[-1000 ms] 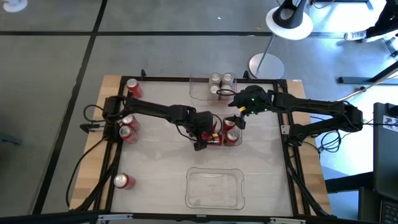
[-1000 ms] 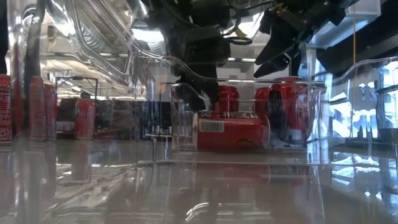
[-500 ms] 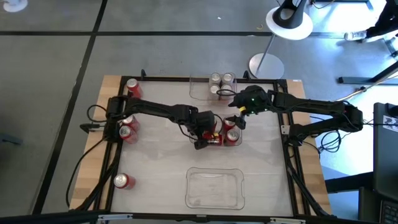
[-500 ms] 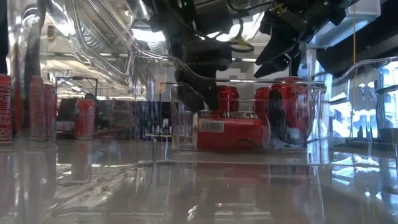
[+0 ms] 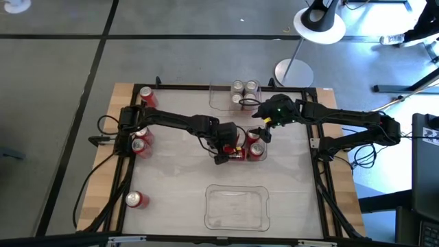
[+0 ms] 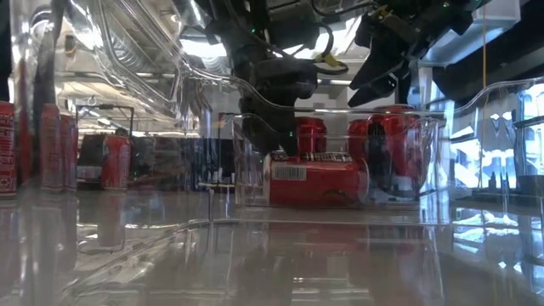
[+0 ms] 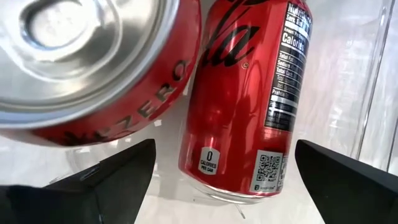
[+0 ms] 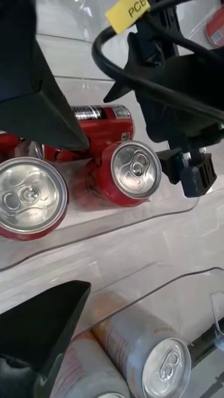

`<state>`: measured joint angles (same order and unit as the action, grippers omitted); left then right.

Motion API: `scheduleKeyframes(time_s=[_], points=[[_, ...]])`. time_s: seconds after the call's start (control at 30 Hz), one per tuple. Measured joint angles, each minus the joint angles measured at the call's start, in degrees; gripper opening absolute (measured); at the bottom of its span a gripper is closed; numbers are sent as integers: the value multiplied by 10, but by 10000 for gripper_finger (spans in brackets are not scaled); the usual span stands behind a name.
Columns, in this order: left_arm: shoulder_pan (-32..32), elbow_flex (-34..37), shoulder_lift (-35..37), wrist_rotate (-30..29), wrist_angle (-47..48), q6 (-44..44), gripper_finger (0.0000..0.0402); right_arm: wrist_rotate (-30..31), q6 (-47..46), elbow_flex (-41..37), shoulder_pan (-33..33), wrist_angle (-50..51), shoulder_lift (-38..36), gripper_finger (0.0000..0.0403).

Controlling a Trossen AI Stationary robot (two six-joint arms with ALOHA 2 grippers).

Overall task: Sort soda cans
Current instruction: Put the red black soda can into the middle transparent bin

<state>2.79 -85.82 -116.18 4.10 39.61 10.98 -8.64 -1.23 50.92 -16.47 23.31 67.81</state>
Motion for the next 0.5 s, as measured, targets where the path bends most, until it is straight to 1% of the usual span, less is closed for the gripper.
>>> scheduleKeyframes(time_s=[0.13, 0.33, 0.43, 0.5], points=[[-1, 1, 0, -6, -3, -10, 373, 0, 0, 0, 0, 0, 0, 360], [-2, 2, -1, -73, -4, -11, 373, 0, 0, 0, 0, 0, 0, 360], [-1, 4, 5, -73, 1, -11, 373, 0, 0, 0, 0, 0, 0, 360], [-1, 4, 6, -56, 2, -17, 373, 0, 0, 0, 0, 0, 0, 360]])
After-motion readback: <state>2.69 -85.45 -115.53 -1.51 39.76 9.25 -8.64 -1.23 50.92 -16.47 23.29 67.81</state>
